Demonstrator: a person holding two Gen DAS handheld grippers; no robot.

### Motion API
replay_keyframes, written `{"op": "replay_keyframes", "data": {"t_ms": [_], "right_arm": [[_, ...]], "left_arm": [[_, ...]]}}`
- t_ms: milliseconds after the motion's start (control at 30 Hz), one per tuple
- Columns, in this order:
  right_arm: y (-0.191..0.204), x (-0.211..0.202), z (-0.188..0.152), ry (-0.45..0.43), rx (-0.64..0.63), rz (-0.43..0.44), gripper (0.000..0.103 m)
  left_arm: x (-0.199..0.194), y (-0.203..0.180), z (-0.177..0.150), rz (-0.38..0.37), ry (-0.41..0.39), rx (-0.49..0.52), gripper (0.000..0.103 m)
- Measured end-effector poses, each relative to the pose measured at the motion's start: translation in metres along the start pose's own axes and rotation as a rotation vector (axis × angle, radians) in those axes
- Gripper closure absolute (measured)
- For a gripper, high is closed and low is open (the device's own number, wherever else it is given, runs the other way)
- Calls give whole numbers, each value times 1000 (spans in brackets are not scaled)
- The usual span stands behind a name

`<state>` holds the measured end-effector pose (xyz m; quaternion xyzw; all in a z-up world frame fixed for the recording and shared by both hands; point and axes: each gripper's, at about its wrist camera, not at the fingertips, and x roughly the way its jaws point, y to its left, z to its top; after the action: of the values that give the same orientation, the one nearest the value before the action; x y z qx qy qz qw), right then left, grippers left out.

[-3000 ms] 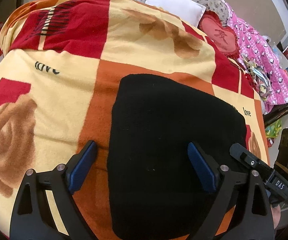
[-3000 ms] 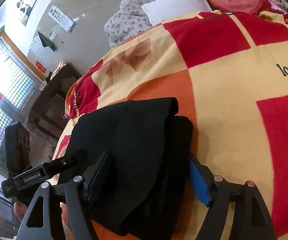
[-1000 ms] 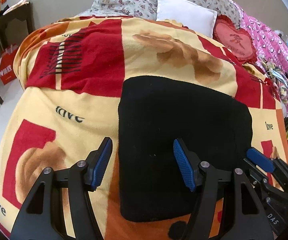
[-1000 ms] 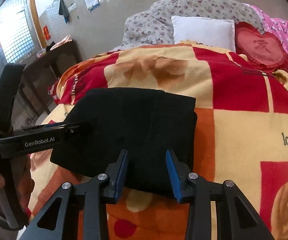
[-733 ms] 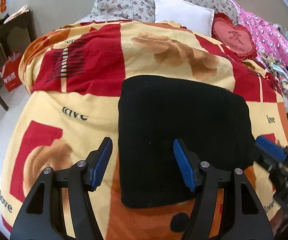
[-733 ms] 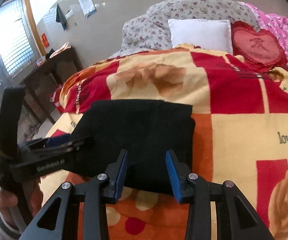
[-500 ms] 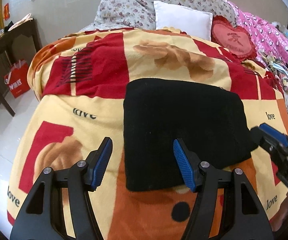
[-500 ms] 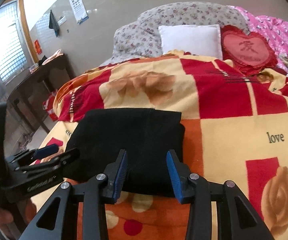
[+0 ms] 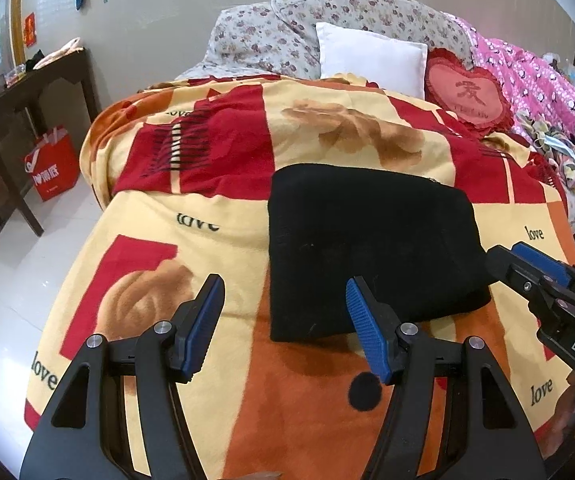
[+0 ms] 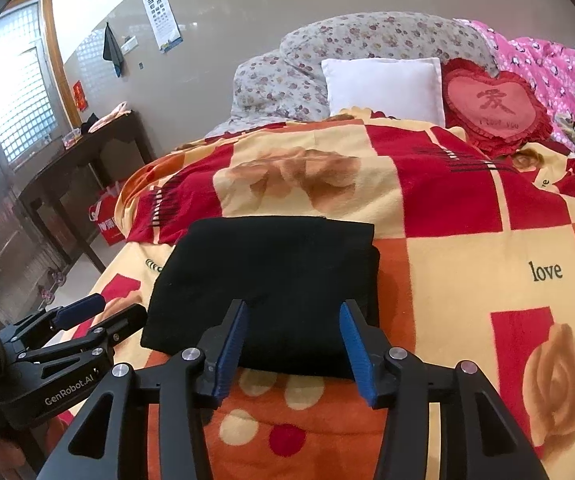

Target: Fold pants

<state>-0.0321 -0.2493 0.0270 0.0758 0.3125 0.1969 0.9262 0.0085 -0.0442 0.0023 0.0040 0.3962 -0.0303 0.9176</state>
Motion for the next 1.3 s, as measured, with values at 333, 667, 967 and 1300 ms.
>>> {"op": "replay_keyframes", "data": {"t_ms": [333,667,967,1300], "right_arm": [[3,-2,-1,5,0,1,56],[3,2,-2,18,-2,6,56],[4,6,-2,31,2,11,56],[6,9,-2,38,-1,13,55]], "left_arm": [[-4,3,-5,5,1,-10,40],[-2,1,-6,4,4,-1,40],[-1,0,-6,4,7,1,40],[2,1,-8,4,14,-2,39]]}}
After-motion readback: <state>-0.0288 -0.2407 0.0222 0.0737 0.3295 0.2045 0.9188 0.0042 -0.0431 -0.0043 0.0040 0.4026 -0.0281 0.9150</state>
